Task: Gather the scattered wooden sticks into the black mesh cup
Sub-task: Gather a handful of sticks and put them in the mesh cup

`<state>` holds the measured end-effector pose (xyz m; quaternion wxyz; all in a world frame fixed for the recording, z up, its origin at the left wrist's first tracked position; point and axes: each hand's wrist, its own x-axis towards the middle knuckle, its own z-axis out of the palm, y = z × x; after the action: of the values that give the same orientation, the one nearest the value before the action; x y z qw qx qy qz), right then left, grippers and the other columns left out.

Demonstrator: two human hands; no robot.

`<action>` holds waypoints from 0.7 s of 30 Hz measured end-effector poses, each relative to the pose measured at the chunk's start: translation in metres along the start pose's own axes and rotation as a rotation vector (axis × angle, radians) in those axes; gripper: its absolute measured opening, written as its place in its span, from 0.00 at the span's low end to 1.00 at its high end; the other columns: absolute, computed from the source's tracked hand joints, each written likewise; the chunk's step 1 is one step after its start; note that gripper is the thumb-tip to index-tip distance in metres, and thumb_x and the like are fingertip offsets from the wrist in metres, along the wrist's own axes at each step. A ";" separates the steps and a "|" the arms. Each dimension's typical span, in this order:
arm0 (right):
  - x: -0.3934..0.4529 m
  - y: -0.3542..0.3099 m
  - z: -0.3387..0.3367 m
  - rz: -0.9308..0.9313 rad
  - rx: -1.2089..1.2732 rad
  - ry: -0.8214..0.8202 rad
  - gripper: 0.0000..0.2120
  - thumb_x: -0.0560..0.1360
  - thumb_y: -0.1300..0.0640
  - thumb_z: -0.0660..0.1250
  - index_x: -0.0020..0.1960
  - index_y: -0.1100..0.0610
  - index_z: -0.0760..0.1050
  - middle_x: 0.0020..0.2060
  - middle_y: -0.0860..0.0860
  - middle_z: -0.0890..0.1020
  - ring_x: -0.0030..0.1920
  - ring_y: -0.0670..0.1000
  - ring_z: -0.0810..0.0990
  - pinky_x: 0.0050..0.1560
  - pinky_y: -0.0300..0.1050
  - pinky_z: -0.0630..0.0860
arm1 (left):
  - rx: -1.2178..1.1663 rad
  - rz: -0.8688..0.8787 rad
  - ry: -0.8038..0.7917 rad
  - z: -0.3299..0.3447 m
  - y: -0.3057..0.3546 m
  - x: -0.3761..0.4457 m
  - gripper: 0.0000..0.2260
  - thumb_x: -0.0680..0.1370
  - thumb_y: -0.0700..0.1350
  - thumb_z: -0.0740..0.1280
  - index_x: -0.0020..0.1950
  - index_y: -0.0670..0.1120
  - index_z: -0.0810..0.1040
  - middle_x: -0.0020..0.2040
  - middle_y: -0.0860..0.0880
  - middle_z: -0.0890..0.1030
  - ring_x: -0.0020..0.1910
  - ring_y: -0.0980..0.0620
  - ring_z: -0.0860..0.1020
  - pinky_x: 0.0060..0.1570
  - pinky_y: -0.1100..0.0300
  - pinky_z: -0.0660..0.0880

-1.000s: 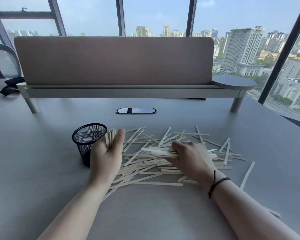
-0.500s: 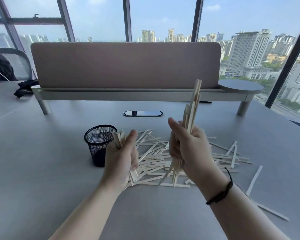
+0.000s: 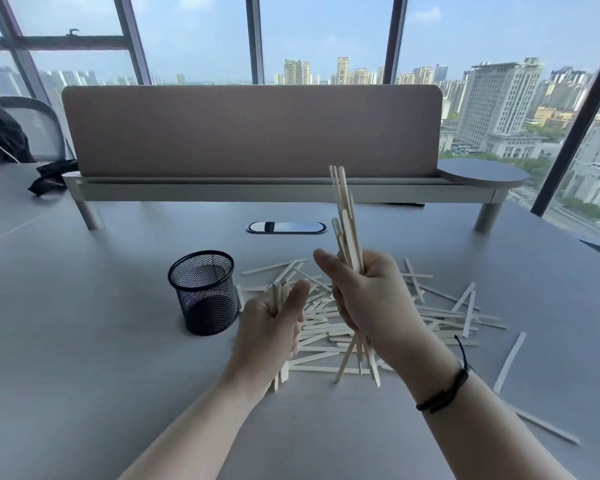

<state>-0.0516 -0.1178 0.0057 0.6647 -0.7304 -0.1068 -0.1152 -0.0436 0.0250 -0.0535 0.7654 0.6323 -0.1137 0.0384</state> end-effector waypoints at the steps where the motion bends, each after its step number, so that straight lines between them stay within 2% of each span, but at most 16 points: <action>1: 0.001 0.000 0.002 -0.015 -0.039 -0.012 0.26 0.78 0.51 0.69 0.33 0.65 0.61 0.25 0.56 0.64 0.26 0.53 0.59 0.26 0.48 0.56 | 0.001 -0.001 0.019 -0.001 0.001 0.001 0.27 0.72 0.62 0.70 0.32 0.40 0.65 0.23 0.51 0.59 0.21 0.54 0.55 0.25 0.64 0.56; 3: 0.002 -0.001 0.005 -0.024 -0.083 -0.029 0.27 0.78 0.50 0.69 0.34 0.67 0.61 0.26 0.55 0.64 0.27 0.53 0.59 0.28 0.50 0.57 | -0.023 -0.007 0.059 -0.002 0.003 0.002 0.25 0.76 0.61 0.69 0.30 0.46 0.66 0.22 0.52 0.61 0.20 0.54 0.56 0.24 0.64 0.56; 6: 0.006 -0.002 0.010 0.012 -0.141 -0.036 0.26 0.78 0.50 0.69 0.34 0.65 0.61 0.26 0.55 0.64 0.26 0.52 0.60 0.27 0.47 0.57 | -0.049 -0.014 0.109 -0.003 0.007 0.003 0.22 0.76 0.58 0.66 0.29 0.46 0.64 0.21 0.51 0.60 0.20 0.54 0.56 0.26 0.59 0.52; 9: 0.012 -0.003 0.020 0.032 -0.196 -0.050 0.23 0.77 0.50 0.70 0.30 0.57 0.62 0.24 0.51 0.63 0.24 0.51 0.60 0.26 0.42 0.57 | -0.051 -0.017 0.138 -0.002 0.009 0.004 0.23 0.76 0.58 0.65 0.28 0.46 0.64 0.20 0.50 0.60 0.20 0.53 0.56 0.27 0.55 0.51; 12: 0.011 0.002 0.033 -0.006 -0.198 -0.010 0.25 0.77 0.52 0.70 0.29 0.52 0.58 0.20 0.44 0.59 0.23 0.47 0.57 0.24 0.41 0.56 | -0.061 -0.028 0.167 -0.002 0.009 0.005 0.23 0.76 0.59 0.65 0.27 0.47 0.65 0.20 0.50 0.60 0.19 0.52 0.57 0.25 0.59 0.52; 16: -0.001 0.023 0.041 -0.030 -0.094 0.026 0.26 0.78 0.54 0.69 0.29 0.61 0.60 0.22 0.53 0.62 0.24 0.50 0.60 0.26 0.44 0.57 | -0.109 -0.044 0.217 -0.004 0.006 0.007 0.23 0.66 0.66 0.68 0.27 0.48 0.68 0.22 0.50 0.64 0.19 0.53 0.61 0.21 0.63 0.58; 19: -0.008 0.035 0.039 -0.017 -0.034 0.037 0.25 0.76 0.52 0.69 0.30 0.62 0.60 0.23 0.57 0.62 0.25 0.52 0.61 0.26 0.54 0.58 | -0.093 -0.033 0.221 -0.007 0.003 0.008 0.23 0.66 0.67 0.69 0.28 0.49 0.68 0.23 0.49 0.64 0.20 0.52 0.62 0.23 0.62 0.59; 21: -0.010 0.036 0.036 -0.008 0.035 0.055 0.26 0.75 0.51 0.69 0.30 0.62 0.58 0.23 0.60 0.60 0.25 0.55 0.58 0.25 0.55 0.57 | -0.063 -0.018 0.219 -0.006 0.002 0.007 0.25 0.68 0.66 0.69 0.29 0.47 0.67 0.22 0.49 0.63 0.21 0.51 0.61 0.25 0.61 0.59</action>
<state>-0.0493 -0.0855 -0.0348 0.6794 -0.7150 -0.0935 -0.1360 -0.0362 0.0311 -0.0506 0.7931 0.6008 -0.0251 0.0968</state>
